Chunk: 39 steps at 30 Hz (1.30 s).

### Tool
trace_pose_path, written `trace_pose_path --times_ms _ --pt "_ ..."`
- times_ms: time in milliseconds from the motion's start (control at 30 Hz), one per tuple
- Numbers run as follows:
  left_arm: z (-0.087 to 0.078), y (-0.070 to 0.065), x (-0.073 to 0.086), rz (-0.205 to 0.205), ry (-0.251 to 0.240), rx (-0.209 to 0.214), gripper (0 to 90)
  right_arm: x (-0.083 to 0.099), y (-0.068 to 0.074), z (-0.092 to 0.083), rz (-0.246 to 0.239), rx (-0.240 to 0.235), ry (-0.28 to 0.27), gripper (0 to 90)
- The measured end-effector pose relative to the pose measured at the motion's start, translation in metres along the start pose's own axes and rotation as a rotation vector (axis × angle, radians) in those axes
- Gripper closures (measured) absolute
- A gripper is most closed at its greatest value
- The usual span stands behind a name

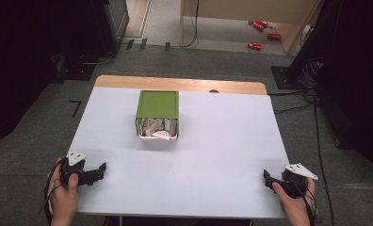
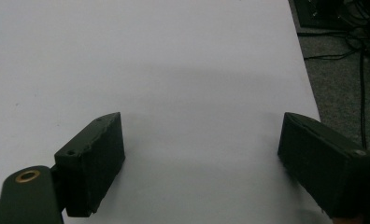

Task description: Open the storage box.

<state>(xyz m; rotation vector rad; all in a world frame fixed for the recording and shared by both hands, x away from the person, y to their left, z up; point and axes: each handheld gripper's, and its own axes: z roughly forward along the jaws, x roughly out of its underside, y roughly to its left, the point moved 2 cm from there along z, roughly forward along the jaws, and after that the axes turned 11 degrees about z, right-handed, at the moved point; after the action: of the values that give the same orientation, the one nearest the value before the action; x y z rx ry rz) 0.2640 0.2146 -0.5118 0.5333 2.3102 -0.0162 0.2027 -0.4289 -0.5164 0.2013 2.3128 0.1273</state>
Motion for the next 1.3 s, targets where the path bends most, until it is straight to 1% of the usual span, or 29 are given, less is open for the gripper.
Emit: trace_pose_path --times_ms 67,100,167,200,233,267,367,400,433,500,533,567,600,633,667,733,800,933,967,1033,1067,1100,1133,1167,1300 --pt "0.0 0.0 0.0 0.0 -0.001 0.0 7.6 0.0 0.0 0.0 0.004 -0.001 0.002 14.4" --pt "0.0 0.0 0.0 0.0 -0.001 0.0 7.6 -0.001 0.001 0.0 -0.002 0.008 0.002 14.3" --pt "0.0 0.0 0.0 0.0 -0.002 0.0 7.7 -0.002 0.004 -0.001 -0.015 0.03 -0.015 16.4" --pt "0.0 0.0 0.0 0.001 0.0 0.001 7.6 -0.003 0.005 -0.002 -0.007 0.027 -0.021 16.5" --pt "0.0 0.0 0.0 0.0 0.0 0.001 7.6 -0.005 0.006 -0.003 0.019 0.007 -0.035 16.5" --pt "0.0 0.0 0.0 0.0 0.0 0.001 7.7 -0.007 0.007 -0.004 0.031 0.005 -0.043 16.8" --pt "0.0 0.0 0.0 0.0 -0.001 0.001 7.6 -0.014 0.015 -0.009 0.026 0.007 -0.063 17.2" --pt "0.0 0.0 0.0 0.0 -0.002 0.001 7.7 -0.017 0.018 -0.011 0.027 -0.002 -0.063 17.2" --pt "0.0 0.0 0.0 0.0 -0.002 0.001 7.7 -0.019 0.021 -0.013 0.02 -0.007 -0.066 17.2" --pt "0.0 0.0 0.0 0.0 -0.002 0.001 7.7 -0.024 0.031 -0.018 0.005 -0.019 -0.074 17.2" --pt "0.0 0.0 0.0 0.0 -0.002 0.001 7.7 -0.024 0.031 -0.018 0.005 -0.019 -0.074 17.2" --pt "0.0 0.0 0.0 0.0 -0.002 0.001 7.7 -0.03 0.04 -0.022 -0.003 -0.043 -0.085 17.3" --pt "0.0 0.0 0.0 0.0 -0.003 0.001 7.7 -0.032 0.043 -0.024 -0.002 -0.054 -0.089 17.4" --pt "0.0 0.0 0.0 0.0 -0.003 0.001 7.7 -0.032 0.043 -0.024 -0.002 -0.054 -0.089 17.4" --pt "0.0 0.0 0.0 0.0 -0.003 0.001 7.7 -0.034 0.046 -0.025 -0.002 -0.059 -0.091 17.4" --pt "0.0 0.0 0.0 0.0 -0.002 0.001 7.7 -0.042 0.057 -0.029 -0.013 -0.07 -0.105 18.0" --pt "0.0 0.0 0.0 -0.001 -0.002 0.002 7.7 -0.046 0.063 -0.031 -0.021 -0.077 -0.111 18.2" --pt "0.0 0.0 0.0 -0.001 -0.002 0.002 7.7 -0.055 0.074 -0.034 -0.029 -0.089 -0.124 19.0" --pt "0.0 0.0 0.0 -0.001 -0.003 0.002 7.7 -0.055 0.074 -0.034 -0.029 -0.089 -0.124 19.0" --pt "0.0 0.0 0.0 -0.001 -0.003 0.002 7.7 -0.06 0.082 -0.036 -0.027 -0.108 -0.132 19.5" --pt "0.0 0.0 0.0 -0.001 -0.003 0.002 7.7 -0.06 0.082 -0.036 -0.027 -0.108 -0.132 19.5" --pt "0.0 0.0 0.0 -0.001 -0.003 0.001 7.7 -0.062 0.086 -0.036 -0.026 -0.116 -0.132 19.7" --pt "0.0 0.0 0.0 -0.001 -0.003 0.001 7.7 -0.062 0.086 -0.036 -0.026 -0.116 -0.132 19.7" --pt "0.0 0.0 0.0 -0.001 -0.003 0.002 7.7 -0.064 0.09 -0.036 -0.023 -0.128 -0.134 19.7" --pt "0.0 0.0 0.0 0.0 -0.003 0.001 7.7 -0.067 0.096 -0.038 -0.025 -0.134 -0.145 20.1"
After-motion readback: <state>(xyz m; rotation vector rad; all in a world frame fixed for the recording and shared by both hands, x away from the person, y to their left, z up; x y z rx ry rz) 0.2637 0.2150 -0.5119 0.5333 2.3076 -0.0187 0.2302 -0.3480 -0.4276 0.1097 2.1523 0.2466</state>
